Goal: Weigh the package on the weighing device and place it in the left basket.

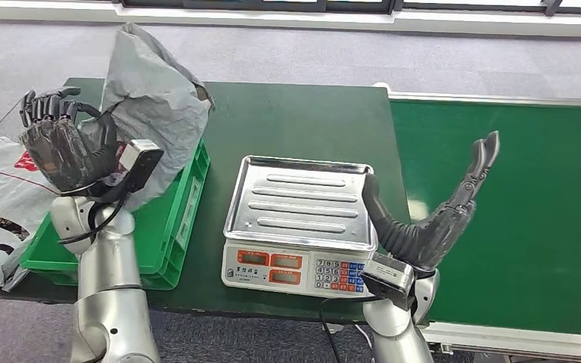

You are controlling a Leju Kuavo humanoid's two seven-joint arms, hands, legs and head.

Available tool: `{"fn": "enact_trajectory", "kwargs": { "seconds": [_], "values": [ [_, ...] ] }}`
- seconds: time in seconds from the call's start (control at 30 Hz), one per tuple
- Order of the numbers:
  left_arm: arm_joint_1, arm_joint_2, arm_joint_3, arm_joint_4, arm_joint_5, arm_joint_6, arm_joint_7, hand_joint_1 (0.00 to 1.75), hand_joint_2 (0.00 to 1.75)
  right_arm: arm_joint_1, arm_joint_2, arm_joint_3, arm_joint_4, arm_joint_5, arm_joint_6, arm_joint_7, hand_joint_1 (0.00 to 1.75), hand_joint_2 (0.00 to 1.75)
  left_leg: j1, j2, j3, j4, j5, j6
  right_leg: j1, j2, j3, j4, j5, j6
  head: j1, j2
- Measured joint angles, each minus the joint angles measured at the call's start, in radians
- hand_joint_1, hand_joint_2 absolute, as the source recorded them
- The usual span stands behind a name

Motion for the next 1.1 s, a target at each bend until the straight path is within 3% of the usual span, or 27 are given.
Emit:
{"fn": "enact_trajectory", "kwargs": {
  "seconds": [0.3,0.37,0.43,0.47,0.53,0.63,0.67,0.7,0.73,0.83,0.93,1.1],
  "values": [
    [-0.097,0.0,0.091,0.034,-0.087,0.0,-0.002,1.75,1.75,0.0,0.0,0.0,0.0,-0.008,0.0,0.0,0.0,1.75,0.0,0.0,0.0,0.0,0.0,0.0,0.0,0.0,0.0,0.0,0.001,-0.001,0.0,0.0],
    [-0.106,0.0,0.099,0.039,-0.124,0.0,0.024,1.75,1.75,0.0,0.0,0.0,0.0,-0.009,0.0,0.0,0.0,1.75,0.0,0.0,0.0,0.0,0.0,0.0,0.0,0.0,0.0,0.0,0.001,-0.001,0.0,0.0],
    [-0.112,0.009,0.095,0.046,-0.183,0.0,0.106,1.75,1.75,0.0,0.0,0.0,0.0,-0.01,0.0,0.0,0.0,1.75,0.0,0.0,0.0,0.0,0.0,0.0,0.0,0.0,-0.001,0.0,0.001,-0.001,0.0,0.0],
    [-0.114,0.023,0.079,0.062,-0.204,0.0,0.189,1.75,1.75,0.0,0.0,0.0,0.0,-0.01,0.0,0.0,0.0,1.75,0.0,0.0,0.001,0.0,0.0,-0.001,0.0,0.0,-0.002,0.0,0.001,-0.001,0.0,0.0],
    [-0.135,0.076,-0.006,0.152,-0.223,-0.002,0.463,1.75,1.75,0.001,0.0,-0.001,0.0,-0.009,0.0,0.0,0.0,1.75,0.0,0.002,0.001,0.001,0.001,-0.002,0.0,0.001,-0.005,0.0,0.002,-0.002,0.0,0.0],
    [-0.199,0.173,-0.253,0.4,-0.225,-0.046,0.987,1.75,1.75,0.005,-0.001,-0.002,-0.003,-0.01,0.0,0.0,0.0,1.75,0.0,0.001,-0.002,0.001,0.003,-0.003,0.001,0.001,-0.005,0.0,0.003,-0.002,0.0,0.0],
    [-0.216,0.197,-0.339,0.483,-0.225,-0.078,1.115,1.75,1.75,0.007,-0.001,-0.002,-0.006,-0.01,0.0,0.0,0.0,1.75,0.0,0.0,-0.003,0.0,0.003,-0.003,0.001,0.001,-0.004,0.0,0.004,-0.003,0.0,0.0],
    [-0.227,0.215,-0.415,0.556,-0.225,-0.109,1.19,1.75,1.75,0.009,-0.002,-0.003,-0.008,-0.011,0.0,0.0,0.0,1.75,0.0,0.001,-0.003,0.0,0.004,-0.003,0.001,0.002,-0.004,0.001,0.004,-0.003,0.0,0.0],
    [-0.233,0.23,-0.472,0.618,-0.225,-0.137,1.208,1.75,1.75,0.013,-0.003,-0.003,-0.01,-0.011,0.0,0.0,0.0,1.75,0.001,0.003,-0.003,0.0,0.004,-0.003,0.001,0.003,-0.005,0.001,0.005,-0.003,0.0,0.0],
    [-0.236,0.262,-0.567,0.75,-0.222,-0.182,1.112,1.75,1.75,0.03,-0.006,-0.003,-0.018,-0.01,0.0,0.0,0.0,1.75,0.0,0.01,-0.004,0.0,0.003,-0.003,0.0,0.01,-0.008,0.001,0.007,-0.003,0.0,0.0],
    [-0.232,0.286,-0.602,0.836,-0.22,-0.226,1.078,1.75,1.75,0.045,-0.009,-0.003,-0.029,-0.008,0.0,0.0,0.0,1.75,0.0,0.011,-0.004,0.0,0.003,-0.004,0.0,0.011,-0.01,0.001,0.007,-0.003,0.0,0.0],
    [-0.222,0.313,-0.621,0.923,-0.221,-0.295,1.104,1.75,1.75,0.069,-0.014,-0.003,-0.045,-0.004,0.0,0.0,0.0,1.75,0.0,0.01,-0.005,0.0,0.003,-0.004,0.003,0.01,-0.01,0.001,0.007,-0.004,0.0,0.0]
  ]
}}
